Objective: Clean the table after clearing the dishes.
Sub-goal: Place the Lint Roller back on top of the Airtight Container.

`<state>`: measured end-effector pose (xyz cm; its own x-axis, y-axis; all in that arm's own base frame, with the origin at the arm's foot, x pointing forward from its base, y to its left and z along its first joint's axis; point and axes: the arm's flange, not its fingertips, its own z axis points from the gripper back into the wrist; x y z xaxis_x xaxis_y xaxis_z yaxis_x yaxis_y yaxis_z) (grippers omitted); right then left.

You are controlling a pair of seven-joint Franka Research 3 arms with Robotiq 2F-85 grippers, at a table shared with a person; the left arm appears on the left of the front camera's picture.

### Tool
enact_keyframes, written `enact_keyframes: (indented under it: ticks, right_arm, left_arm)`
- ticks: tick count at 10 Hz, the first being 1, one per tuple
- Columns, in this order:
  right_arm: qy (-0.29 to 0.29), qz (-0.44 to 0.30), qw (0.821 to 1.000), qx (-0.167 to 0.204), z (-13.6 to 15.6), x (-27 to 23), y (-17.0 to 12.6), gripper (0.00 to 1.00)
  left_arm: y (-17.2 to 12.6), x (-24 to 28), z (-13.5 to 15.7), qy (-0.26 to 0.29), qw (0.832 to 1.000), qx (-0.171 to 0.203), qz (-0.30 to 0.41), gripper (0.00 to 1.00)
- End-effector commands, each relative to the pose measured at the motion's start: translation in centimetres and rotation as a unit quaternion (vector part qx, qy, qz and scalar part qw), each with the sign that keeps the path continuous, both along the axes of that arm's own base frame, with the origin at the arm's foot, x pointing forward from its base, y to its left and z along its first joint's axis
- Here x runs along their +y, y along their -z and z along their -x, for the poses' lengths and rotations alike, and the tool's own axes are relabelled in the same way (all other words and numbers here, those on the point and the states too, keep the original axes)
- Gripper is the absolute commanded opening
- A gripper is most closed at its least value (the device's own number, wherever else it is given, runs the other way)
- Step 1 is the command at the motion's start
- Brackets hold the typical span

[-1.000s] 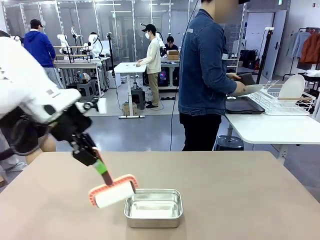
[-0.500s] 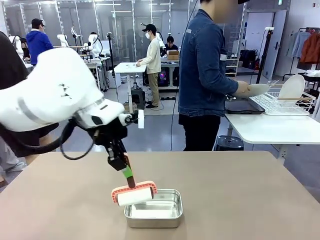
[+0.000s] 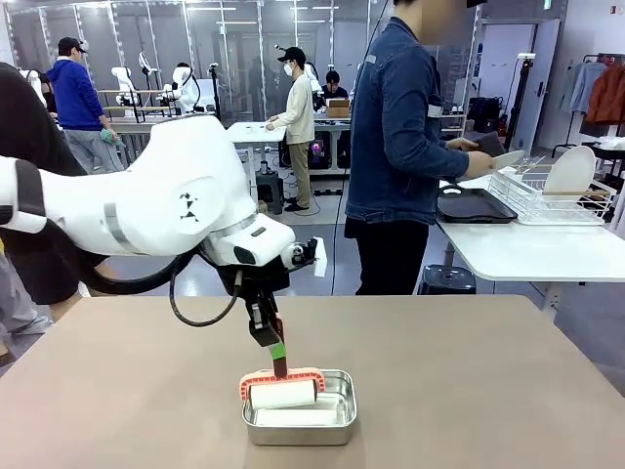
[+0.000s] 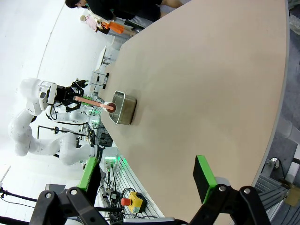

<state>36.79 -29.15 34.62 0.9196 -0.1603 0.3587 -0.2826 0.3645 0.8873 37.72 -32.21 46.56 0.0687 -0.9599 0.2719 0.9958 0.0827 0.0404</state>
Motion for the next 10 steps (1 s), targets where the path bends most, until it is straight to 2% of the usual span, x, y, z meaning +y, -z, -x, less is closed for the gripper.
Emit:
enact_keyframes:
  ticks: [1, 4, 10]
  right_arm:
    - [0.006, 0.000, 1.000, 0.001, 0.0, 0.2, -0.2, 1.00]
    - [0.006, 0.000, 1.000, 0.001, 0.0, 0.2, -0.2, 1.00]
    - [0.006, 0.000, 1.000, 0.001, 0.0, 0.2, -0.2, 1.00]
  left_arm:
    - [0.1, -1.5, -0.5, -0.008, 1.000, -0.012, -0.017, 0.21]
    - [1.5, -3.8, -1.1, 0.005, 0.999, -0.018, -0.043, 0.21]
    - [4.0, -4.3, -4.2, -0.028, 0.999, -0.018, -0.036, 0.21]
